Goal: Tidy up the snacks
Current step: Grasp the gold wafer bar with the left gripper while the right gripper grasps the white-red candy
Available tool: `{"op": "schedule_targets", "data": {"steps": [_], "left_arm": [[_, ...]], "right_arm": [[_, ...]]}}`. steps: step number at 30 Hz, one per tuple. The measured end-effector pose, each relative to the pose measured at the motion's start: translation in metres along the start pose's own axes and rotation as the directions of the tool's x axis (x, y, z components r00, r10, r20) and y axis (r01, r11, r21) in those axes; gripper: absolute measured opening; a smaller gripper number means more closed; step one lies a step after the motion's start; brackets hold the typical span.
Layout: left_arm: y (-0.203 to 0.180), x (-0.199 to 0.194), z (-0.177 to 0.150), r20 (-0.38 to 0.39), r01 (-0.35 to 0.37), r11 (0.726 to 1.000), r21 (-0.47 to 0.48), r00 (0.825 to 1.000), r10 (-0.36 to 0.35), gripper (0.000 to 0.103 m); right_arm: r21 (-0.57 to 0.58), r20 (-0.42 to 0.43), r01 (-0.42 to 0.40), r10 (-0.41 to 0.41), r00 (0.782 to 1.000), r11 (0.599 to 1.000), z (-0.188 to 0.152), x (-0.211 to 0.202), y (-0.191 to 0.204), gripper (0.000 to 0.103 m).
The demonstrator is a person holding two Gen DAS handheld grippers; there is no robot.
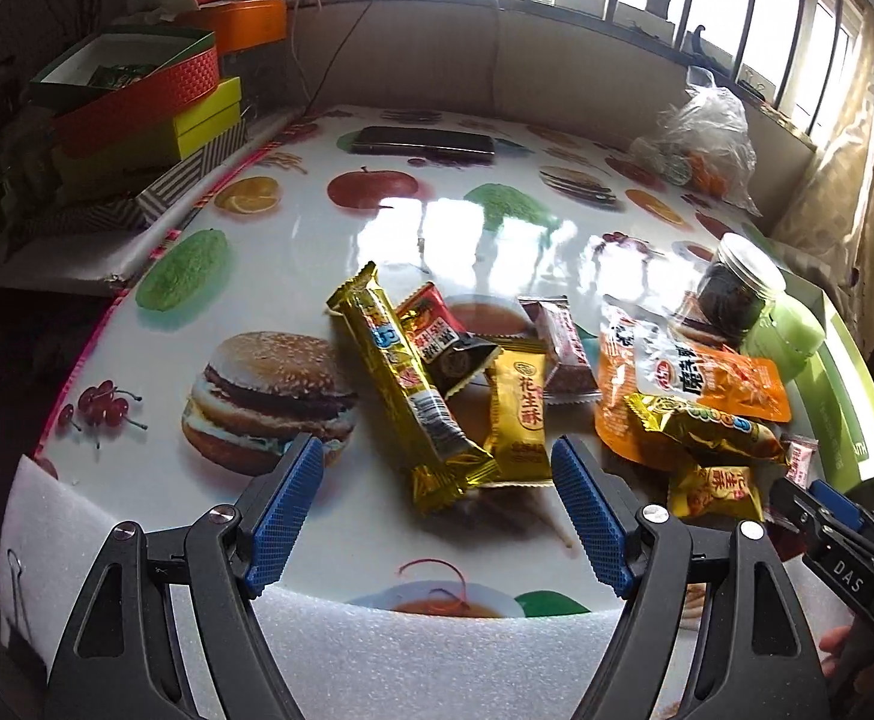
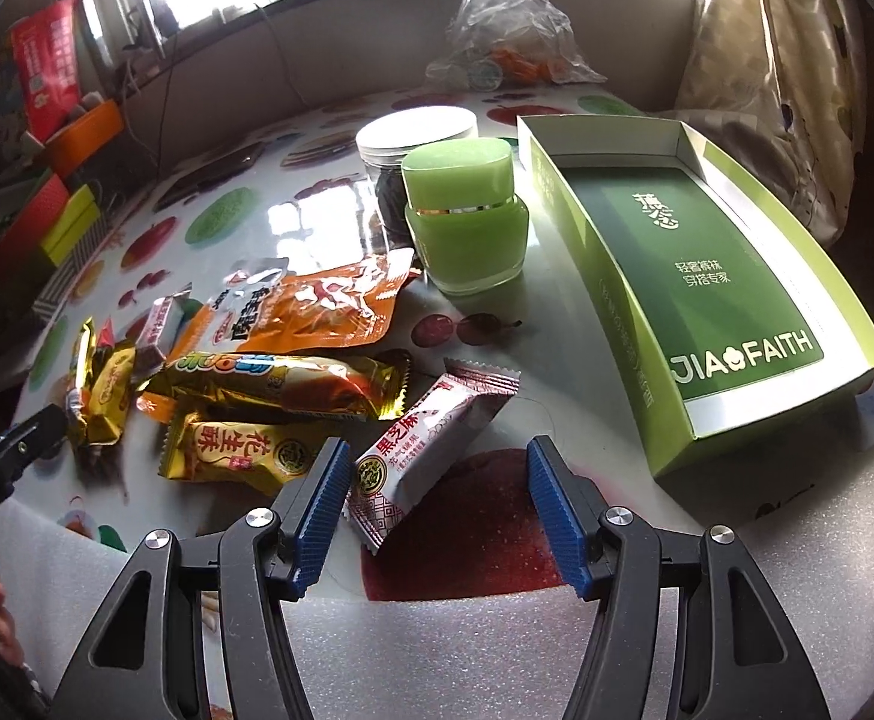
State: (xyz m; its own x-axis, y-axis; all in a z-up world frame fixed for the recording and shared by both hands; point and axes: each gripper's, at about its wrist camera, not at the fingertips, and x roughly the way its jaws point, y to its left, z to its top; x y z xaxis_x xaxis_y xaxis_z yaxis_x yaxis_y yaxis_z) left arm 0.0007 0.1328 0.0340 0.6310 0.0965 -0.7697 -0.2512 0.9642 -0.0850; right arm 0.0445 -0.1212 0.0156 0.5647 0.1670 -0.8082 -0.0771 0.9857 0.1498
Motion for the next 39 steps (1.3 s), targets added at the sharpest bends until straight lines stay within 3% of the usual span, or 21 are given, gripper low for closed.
{"op": "schedule_targets", "data": {"steps": [7,16,22,25,29,33,39], "left_arm": [[0.018,0.010,0.009,-0.015,-0.013,0.999,-0.035,1.000,0.012,0.079],[0.035,0.036,0.021,-0.069,-0.051,0.991,-0.123,0.997,0.042,0.079],[0.036,0.046,0.024,-0.078,-0.080,0.990,-0.117,0.994,0.071,0.078],[0.037,0.052,0.024,-0.099,-0.095,0.988,-0.124,0.992,0.083,0.064],[0.036,0.053,0.022,-0.095,-0.112,0.988,-0.108,0.990,0.102,0.057],[0.038,0.051,0.023,-0.088,-0.112,0.988,-0.109,0.991,0.102,0.035],[0.037,0.051,0.024,-0.085,-0.095,0.990,-0.109,0.993,0.086,0.026]], "right_arm": [[-0.046,0.020,0.115,-0.114,0.993,0.992,0.000,-0.002,-0.001,0.060],[-0.044,0.012,0.137,-0.137,0.991,0.990,0.008,0.009,-0.002,0.060],[-0.035,0.018,0.143,-0.143,0.990,0.989,0.009,0.009,-0.005,0.056],[-0.033,0.025,0.145,-0.144,0.989,0.989,0.009,0.008,-0.005,0.045],[-0.038,0.027,0.133,-0.132,0.991,0.990,0.008,0.006,-0.005,0.035],[-0.029,0.030,0.126,-0.125,0.992,0.992,0.008,0.005,-0.007,0.024],[-0.023,0.033,0.109,-0.108,0.994,0.994,0.006,0.003,-0.009,0.021]]}}
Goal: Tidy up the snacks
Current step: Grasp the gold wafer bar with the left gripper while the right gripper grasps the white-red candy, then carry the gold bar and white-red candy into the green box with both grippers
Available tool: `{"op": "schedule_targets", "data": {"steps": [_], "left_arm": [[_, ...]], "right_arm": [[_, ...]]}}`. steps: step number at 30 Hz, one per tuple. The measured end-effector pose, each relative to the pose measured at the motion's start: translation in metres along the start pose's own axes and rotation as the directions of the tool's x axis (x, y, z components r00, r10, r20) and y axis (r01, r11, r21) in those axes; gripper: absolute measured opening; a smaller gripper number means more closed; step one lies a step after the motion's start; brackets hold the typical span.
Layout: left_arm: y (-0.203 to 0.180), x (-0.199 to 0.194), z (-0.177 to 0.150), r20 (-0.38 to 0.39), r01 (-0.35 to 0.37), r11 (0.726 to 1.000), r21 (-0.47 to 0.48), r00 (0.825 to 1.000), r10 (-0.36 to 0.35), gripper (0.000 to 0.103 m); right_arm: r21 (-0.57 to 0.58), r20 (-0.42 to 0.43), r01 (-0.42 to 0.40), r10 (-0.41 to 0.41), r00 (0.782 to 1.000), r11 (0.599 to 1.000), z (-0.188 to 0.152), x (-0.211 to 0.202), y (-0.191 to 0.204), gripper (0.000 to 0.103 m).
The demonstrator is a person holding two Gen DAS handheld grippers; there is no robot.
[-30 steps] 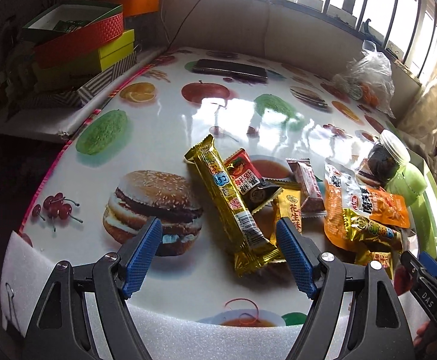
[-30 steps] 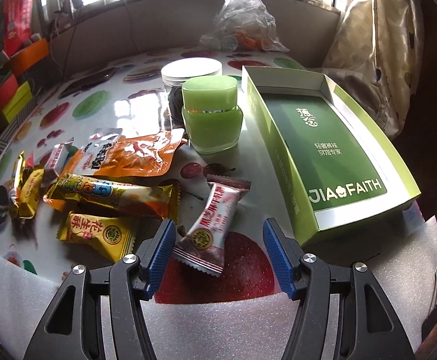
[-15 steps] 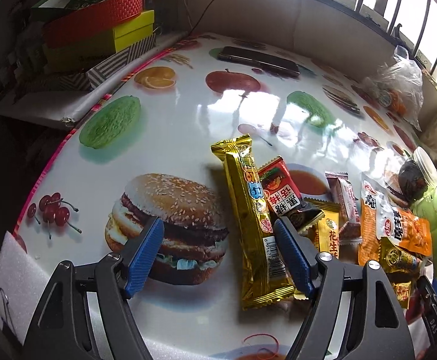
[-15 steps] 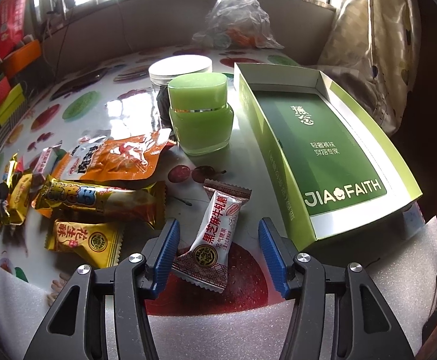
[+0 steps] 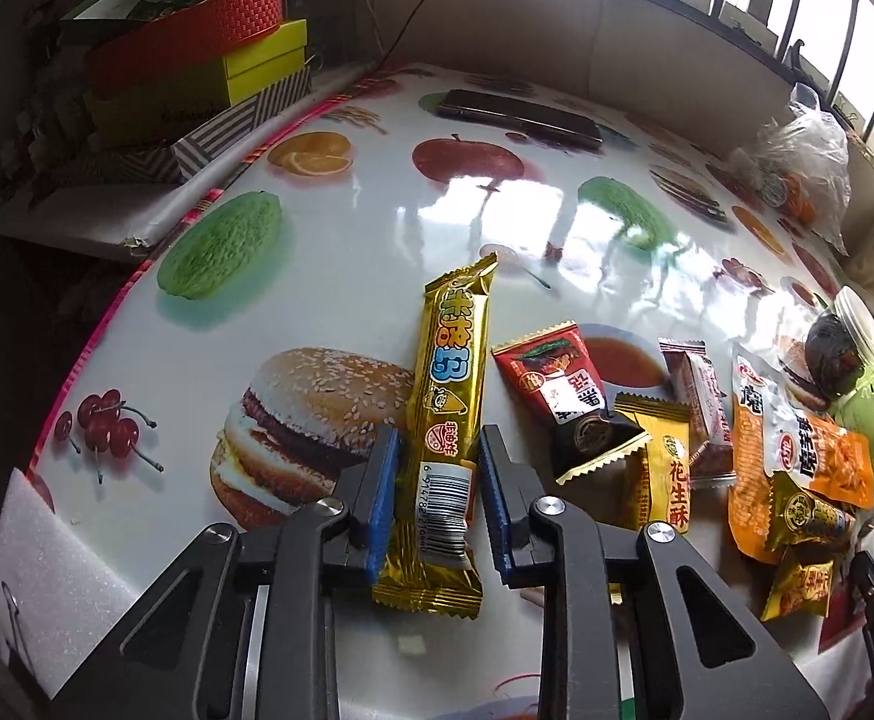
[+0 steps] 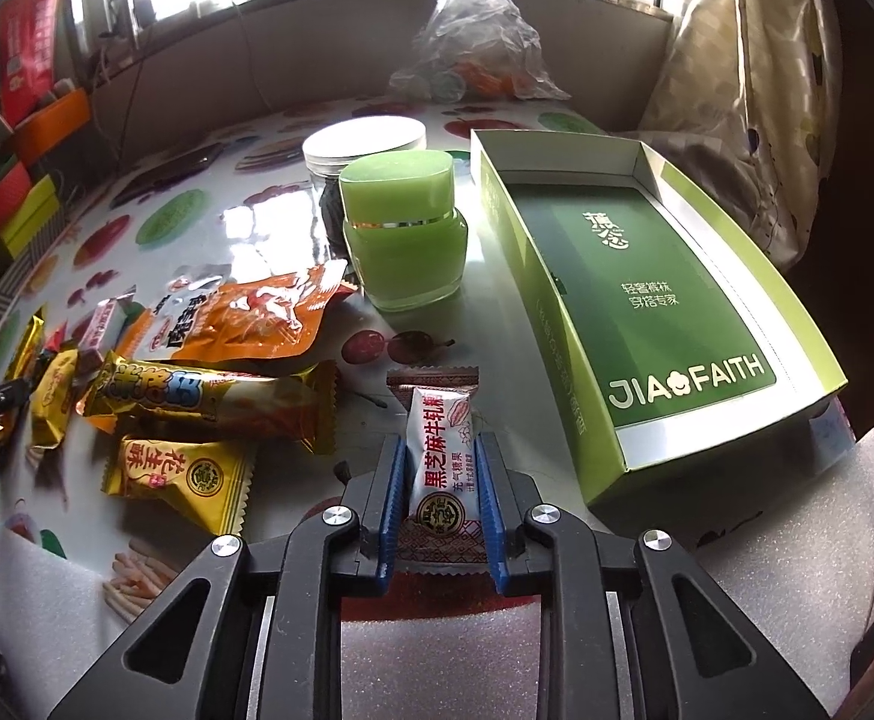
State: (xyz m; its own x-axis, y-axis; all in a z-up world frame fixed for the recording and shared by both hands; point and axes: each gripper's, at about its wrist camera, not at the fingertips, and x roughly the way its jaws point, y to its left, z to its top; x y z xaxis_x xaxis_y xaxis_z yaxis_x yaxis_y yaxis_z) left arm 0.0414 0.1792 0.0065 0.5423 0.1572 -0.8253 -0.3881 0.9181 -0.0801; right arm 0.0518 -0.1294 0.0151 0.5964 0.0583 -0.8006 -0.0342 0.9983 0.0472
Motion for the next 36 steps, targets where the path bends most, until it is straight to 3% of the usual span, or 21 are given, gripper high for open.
{"op": "schedule_targets", "data": {"steps": [20,28,36], "left_arm": [[-0.019,-0.045,0.000,0.062,0.089,0.994,0.058,0.994,-0.092,0.024],[-0.053,-0.074,0.007,0.091,0.163,0.979,0.123,0.980,-0.175,0.024],[-0.103,-0.092,0.012,0.082,0.252,0.944,0.214,0.958,-0.275,0.024]], "right_arm": [[-0.021,0.083,-0.056,0.058,0.995,0.998,0.009,-0.029,0.002,0.021],[-0.027,0.135,-0.094,0.097,0.986,0.995,0.024,-0.053,-0.002,0.021],[-0.011,0.176,-0.093,0.094,0.980,0.996,0.040,-0.072,-0.018,0.021]]}}
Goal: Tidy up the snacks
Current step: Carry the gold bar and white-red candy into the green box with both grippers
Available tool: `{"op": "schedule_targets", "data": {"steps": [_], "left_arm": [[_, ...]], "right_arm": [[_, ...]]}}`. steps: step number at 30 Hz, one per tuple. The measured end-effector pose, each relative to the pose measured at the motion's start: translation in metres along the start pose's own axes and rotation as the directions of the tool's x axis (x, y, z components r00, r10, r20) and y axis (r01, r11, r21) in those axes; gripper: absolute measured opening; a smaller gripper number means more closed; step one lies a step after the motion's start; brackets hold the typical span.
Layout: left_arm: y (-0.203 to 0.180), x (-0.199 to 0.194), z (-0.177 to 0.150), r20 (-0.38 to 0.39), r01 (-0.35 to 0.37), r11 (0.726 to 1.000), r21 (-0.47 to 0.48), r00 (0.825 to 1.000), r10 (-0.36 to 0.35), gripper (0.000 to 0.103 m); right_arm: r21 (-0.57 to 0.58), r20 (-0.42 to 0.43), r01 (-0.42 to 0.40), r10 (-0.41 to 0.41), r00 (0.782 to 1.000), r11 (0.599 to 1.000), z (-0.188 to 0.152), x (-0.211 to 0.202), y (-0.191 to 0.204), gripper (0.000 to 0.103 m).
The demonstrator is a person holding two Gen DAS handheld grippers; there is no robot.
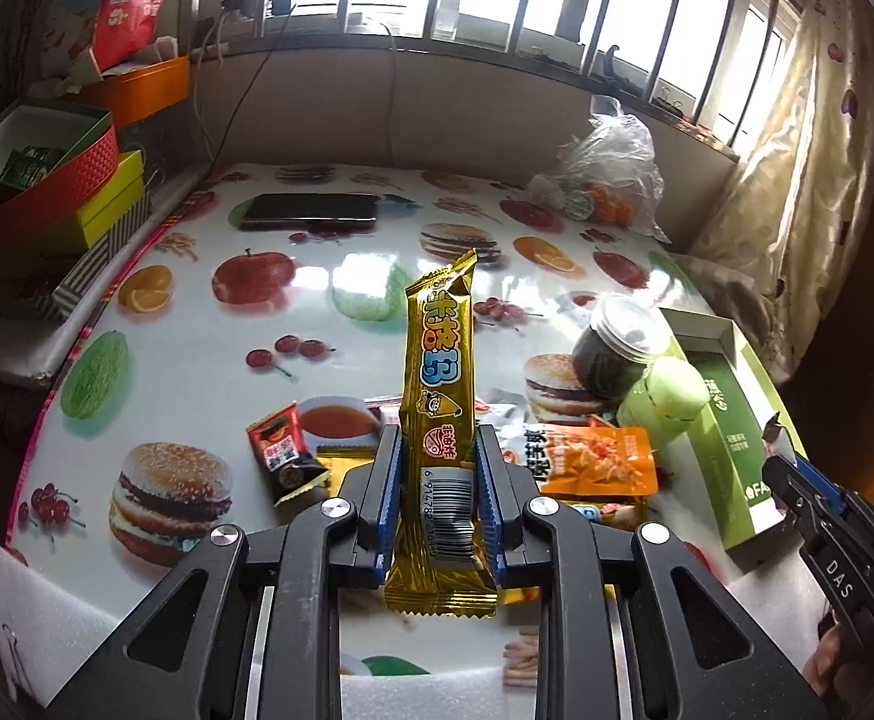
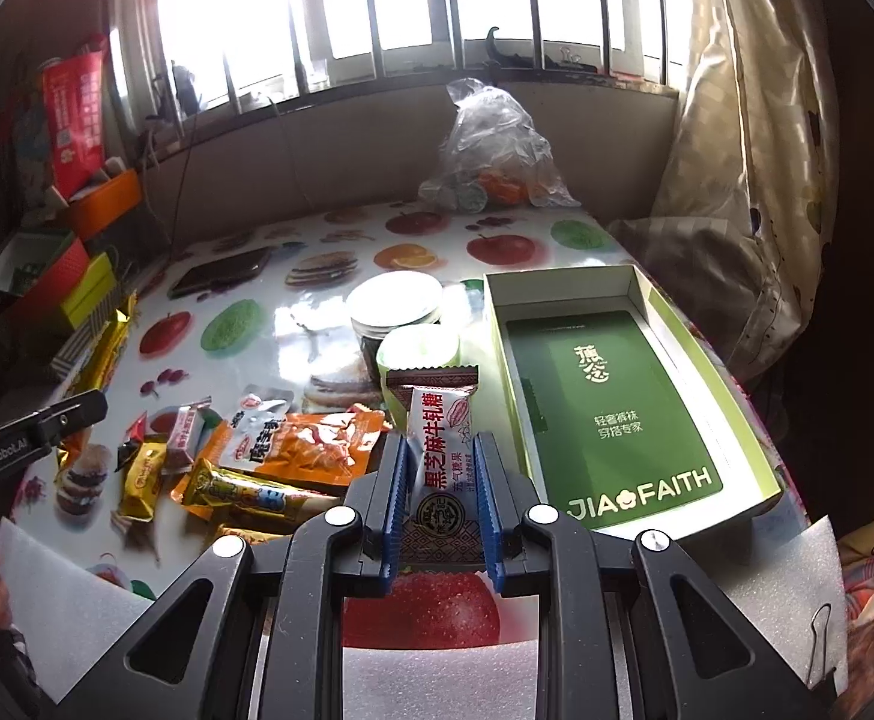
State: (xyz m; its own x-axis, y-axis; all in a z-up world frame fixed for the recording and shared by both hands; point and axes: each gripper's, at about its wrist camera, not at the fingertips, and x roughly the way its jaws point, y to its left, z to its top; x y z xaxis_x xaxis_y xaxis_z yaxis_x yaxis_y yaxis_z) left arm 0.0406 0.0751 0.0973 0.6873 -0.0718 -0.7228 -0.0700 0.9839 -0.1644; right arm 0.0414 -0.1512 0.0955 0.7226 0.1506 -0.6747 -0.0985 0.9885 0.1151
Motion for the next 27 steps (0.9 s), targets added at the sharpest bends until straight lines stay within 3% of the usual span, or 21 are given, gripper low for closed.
{"op": "schedule_targets", "data": {"steps": [15,27], "left_arm": [[-0.109,0.025,0.023,-0.046,0.196,0.972,0.129,0.980,-0.192,0.024],[-0.182,0.061,0.021,-0.160,0.273,0.943,0.193,0.957,-0.244,0.024]], "right_arm": [[0.076,-0.012,0.108,-0.107,0.994,0.991,0.023,0.006,-0.068,0.021],[0.096,-0.063,0.150,-0.144,0.988,0.984,0.022,0.026,-0.110,0.021]]}}
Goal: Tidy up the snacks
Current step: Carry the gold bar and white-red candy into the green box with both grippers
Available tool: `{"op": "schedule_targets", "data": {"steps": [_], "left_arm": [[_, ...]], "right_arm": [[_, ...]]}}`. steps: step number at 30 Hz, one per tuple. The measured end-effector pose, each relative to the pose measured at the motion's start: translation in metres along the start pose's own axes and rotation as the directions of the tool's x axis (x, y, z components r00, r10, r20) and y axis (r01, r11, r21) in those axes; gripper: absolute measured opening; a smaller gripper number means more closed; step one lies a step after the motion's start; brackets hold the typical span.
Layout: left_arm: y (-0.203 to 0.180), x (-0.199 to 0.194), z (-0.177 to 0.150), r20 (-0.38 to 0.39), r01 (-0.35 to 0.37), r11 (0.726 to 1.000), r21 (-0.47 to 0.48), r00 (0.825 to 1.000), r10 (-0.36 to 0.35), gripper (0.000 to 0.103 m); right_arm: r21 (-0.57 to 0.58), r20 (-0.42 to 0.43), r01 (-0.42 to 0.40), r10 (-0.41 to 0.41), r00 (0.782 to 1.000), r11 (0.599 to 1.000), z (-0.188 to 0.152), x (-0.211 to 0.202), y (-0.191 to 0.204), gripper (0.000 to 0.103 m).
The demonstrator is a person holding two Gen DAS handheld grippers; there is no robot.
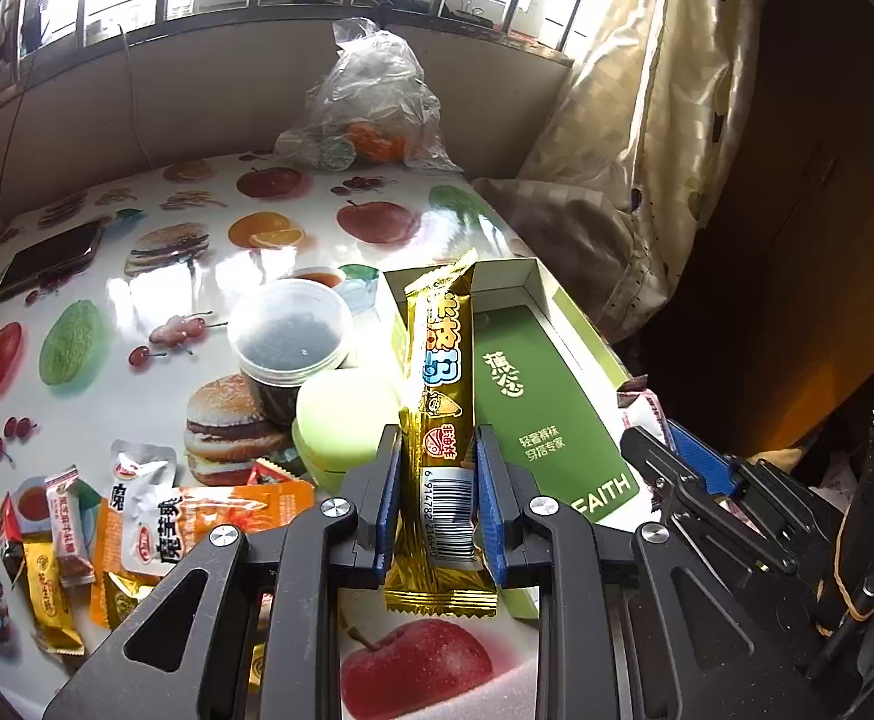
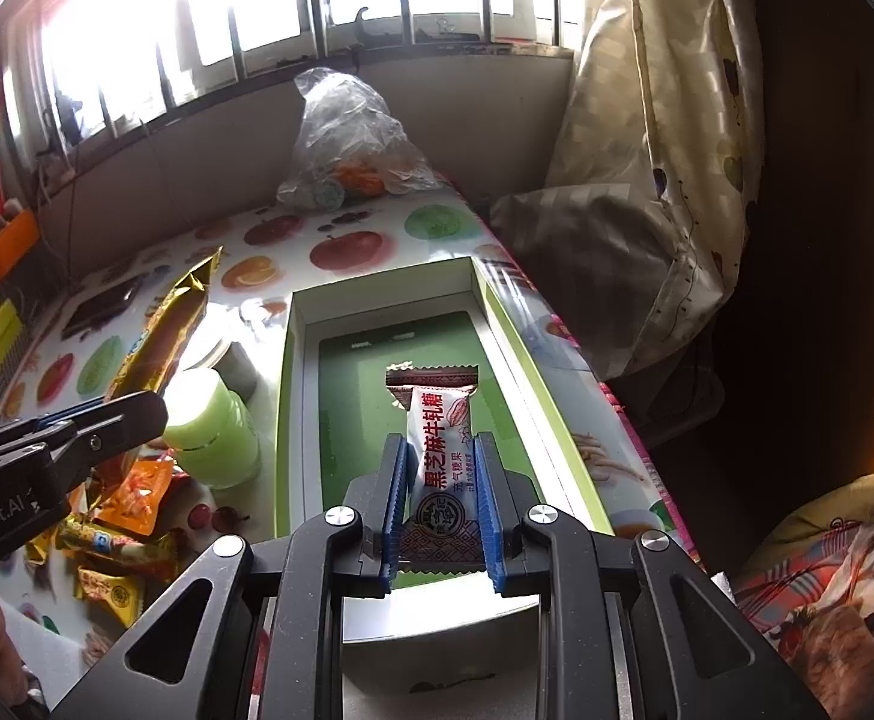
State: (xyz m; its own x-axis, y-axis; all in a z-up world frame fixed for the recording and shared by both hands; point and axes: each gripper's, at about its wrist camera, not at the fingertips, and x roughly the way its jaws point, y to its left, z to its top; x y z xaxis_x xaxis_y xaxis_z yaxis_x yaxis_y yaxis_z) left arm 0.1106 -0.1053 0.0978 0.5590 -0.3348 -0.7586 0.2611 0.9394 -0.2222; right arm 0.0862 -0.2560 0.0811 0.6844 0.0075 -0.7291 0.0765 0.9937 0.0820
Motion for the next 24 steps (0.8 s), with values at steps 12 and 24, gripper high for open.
{"op": "schedule_targets", "data": {"steps": [12,24], "left_arm": [[-0.030,0.041,0.000,-0.090,0.038,0.999,0.028,0.995,-0.036,0.024],[-0.040,0.064,-0.007,-0.144,0.039,0.999,0.028,0.989,-0.034,0.024]], "right_arm": [[-0.006,-0.044,0.031,-0.032,0.999,0.999,-0.003,0.027,-0.019,0.021],[-0.027,-0.077,0.047,-0.049,0.996,0.999,-0.008,0.042,-0.024,0.021]]}}
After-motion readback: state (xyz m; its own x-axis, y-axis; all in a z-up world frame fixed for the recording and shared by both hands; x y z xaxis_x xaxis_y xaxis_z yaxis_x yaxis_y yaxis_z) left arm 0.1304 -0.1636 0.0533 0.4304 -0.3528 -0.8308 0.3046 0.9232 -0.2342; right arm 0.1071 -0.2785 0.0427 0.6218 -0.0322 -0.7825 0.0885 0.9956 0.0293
